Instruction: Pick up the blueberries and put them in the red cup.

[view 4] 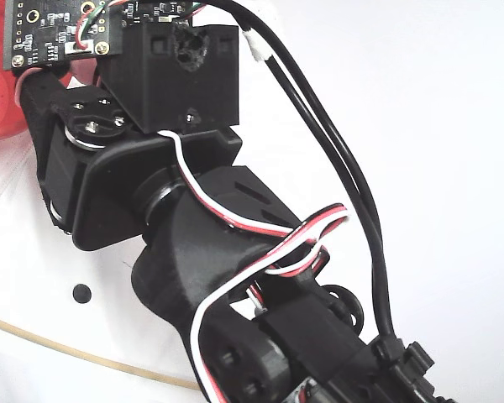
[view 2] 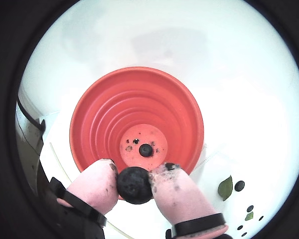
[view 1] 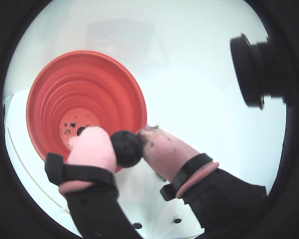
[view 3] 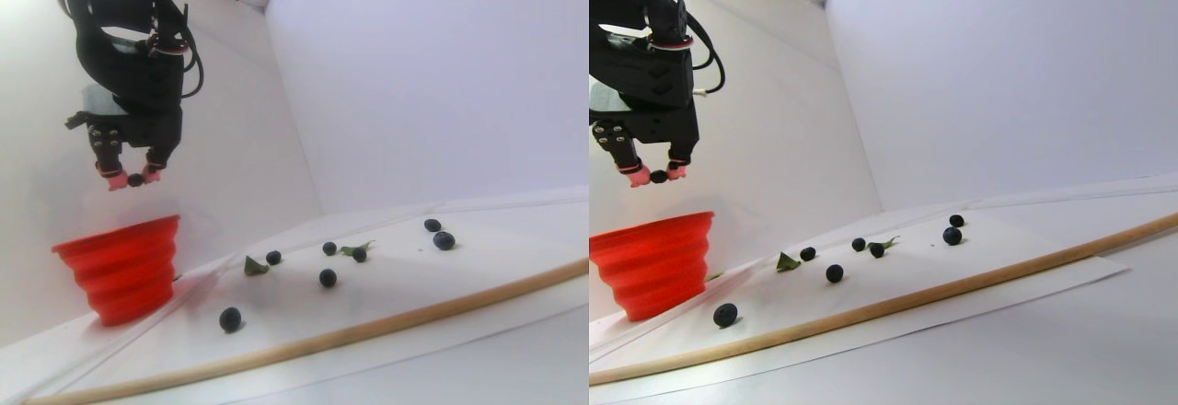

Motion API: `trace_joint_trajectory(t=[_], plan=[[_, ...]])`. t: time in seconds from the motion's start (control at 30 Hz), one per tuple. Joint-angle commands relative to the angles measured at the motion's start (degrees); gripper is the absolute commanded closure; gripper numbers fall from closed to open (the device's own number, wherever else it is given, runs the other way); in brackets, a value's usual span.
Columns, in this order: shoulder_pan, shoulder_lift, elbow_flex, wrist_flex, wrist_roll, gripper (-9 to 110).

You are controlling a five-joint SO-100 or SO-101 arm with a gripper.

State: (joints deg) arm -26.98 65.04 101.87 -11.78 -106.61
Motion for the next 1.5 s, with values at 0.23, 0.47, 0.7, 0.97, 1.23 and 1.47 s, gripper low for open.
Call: trace_joint_trajectory(t=[0.23, 0.47, 0.7, 0.97, 1.23, 1.47], plan=[[-3.8, -1.8, -8.2, -1.8, 0.8, 90], [-3.4, -3.6, -9.1, -2.8, 1.3, 86], [-2.2, -2.0, -8.0, -3.0, 1.5, 83], [-0.2, 1.1, -5.4, -3.0, 1.1, 84], [2.5, 3.1, -3.4, -3.0, -0.3, 84], [4.7, 5.2, -1.2, -2.9, -0.8, 84]])
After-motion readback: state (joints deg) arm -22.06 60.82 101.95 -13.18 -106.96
